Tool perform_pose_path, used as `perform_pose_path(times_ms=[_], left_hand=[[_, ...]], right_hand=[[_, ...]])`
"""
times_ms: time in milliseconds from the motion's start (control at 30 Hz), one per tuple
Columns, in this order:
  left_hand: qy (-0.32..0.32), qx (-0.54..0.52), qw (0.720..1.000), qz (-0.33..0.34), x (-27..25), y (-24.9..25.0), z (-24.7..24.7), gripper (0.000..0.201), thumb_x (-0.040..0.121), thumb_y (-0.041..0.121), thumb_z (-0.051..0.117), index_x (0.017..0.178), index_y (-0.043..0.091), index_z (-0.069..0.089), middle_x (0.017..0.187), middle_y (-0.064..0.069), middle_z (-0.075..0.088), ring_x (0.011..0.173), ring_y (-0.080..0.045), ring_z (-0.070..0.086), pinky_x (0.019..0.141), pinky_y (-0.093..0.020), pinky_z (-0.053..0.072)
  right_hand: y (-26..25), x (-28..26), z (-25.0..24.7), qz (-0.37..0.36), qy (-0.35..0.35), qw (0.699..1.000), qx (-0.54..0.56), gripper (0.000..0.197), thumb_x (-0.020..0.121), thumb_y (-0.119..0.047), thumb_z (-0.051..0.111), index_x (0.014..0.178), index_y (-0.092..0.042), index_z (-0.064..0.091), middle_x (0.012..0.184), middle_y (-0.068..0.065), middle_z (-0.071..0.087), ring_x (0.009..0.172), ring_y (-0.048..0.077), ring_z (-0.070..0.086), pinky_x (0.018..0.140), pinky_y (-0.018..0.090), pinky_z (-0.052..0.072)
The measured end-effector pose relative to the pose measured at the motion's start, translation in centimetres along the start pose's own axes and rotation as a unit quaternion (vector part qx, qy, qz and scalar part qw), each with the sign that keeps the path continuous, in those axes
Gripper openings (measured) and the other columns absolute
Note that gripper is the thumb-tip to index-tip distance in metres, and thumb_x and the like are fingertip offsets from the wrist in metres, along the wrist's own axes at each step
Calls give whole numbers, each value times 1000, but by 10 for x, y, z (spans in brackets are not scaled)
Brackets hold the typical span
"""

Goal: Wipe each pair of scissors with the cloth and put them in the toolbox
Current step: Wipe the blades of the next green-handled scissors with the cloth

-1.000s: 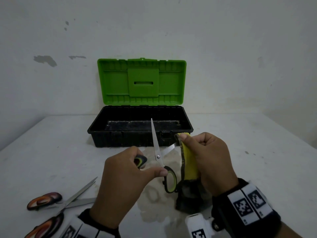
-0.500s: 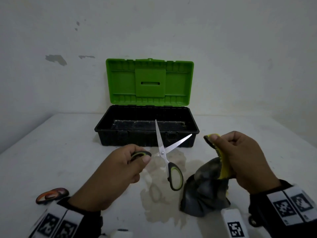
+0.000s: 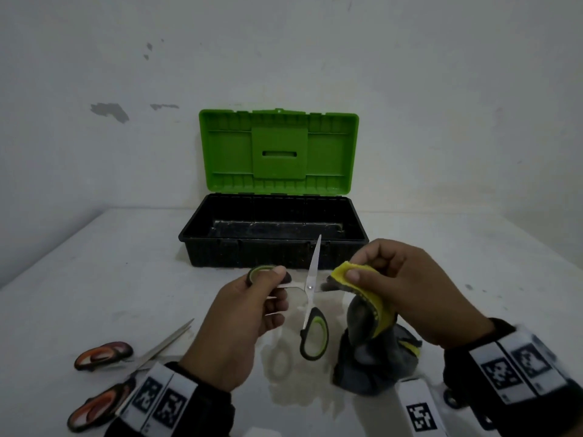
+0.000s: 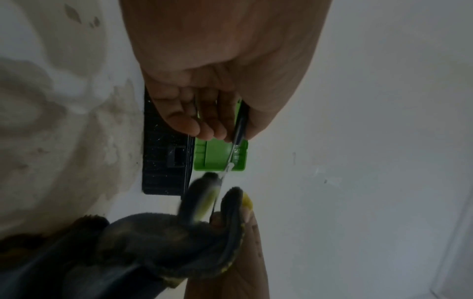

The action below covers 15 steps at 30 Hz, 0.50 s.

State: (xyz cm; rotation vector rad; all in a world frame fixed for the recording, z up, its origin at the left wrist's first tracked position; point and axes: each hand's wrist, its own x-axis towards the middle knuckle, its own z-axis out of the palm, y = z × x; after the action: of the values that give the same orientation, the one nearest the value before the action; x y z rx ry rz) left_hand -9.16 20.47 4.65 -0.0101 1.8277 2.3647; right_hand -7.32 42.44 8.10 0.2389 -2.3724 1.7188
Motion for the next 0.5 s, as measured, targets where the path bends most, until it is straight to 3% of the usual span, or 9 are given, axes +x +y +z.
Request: perform_pose_path(times_ms=[100, 267, 400, 433, 500], left_hand=[[14, -35, 999, -4, -1, -2, 9, 26, 91, 36, 63, 92, 11, 71, 86, -7, 65, 76, -25, 72, 69, -35, 57], [37, -58, 998, 0, -3, -1, 20, 35, 96, 42, 53, 97, 11, 66, 89, -7, 61, 65, -20, 70, 63, -36, 57], [44, -92, 994, -28, -3, 0, 22, 37, 94, 48, 51, 100, 13, 64, 88, -7, 55, 78, -27, 65, 79, -53, 59], [44, -100, 993, -34, -3, 0, 23, 39, 94, 49, 50, 100, 12, 64, 88, -8, 52, 79, -29, 63, 77, -54, 59], [46, -117, 991, -34, -3, 1, 25, 44, 93, 50, 50, 99, 9, 62, 86, -8, 48, 75, -28, 60, 65, -45, 61]], right_hand=[[-1, -3, 8, 11, -6, 1000, 9, 7, 82, -10, 77, 86, -8, 73, 71, 1, 75, 61, 6, 67, 55, 15, 49], [-4, -6, 12, 41, -4, 999, 26, 7, 82, -11, 77, 85, -6, 73, 66, 1, 74, 57, 5, 66, 53, 13, 48], [-5, -6, 5, 91, -12, 994, 62, 21, 75, -22, 77, 87, -6, 73, 74, 11, 74, 64, 17, 68, 58, 23, 53], [-4, -6, 1, 112, -14, 990, 82, 25, 72, -24, 77, 87, -5, 73, 75, 14, 73, 65, 19, 67, 60, 27, 54], [-1, -4, -6, 144, 3, 982, 119, 29, 68, -27, 76, 86, -4, 72, 74, 14, 71, 64, 21, 65, 61, 32, 53]])
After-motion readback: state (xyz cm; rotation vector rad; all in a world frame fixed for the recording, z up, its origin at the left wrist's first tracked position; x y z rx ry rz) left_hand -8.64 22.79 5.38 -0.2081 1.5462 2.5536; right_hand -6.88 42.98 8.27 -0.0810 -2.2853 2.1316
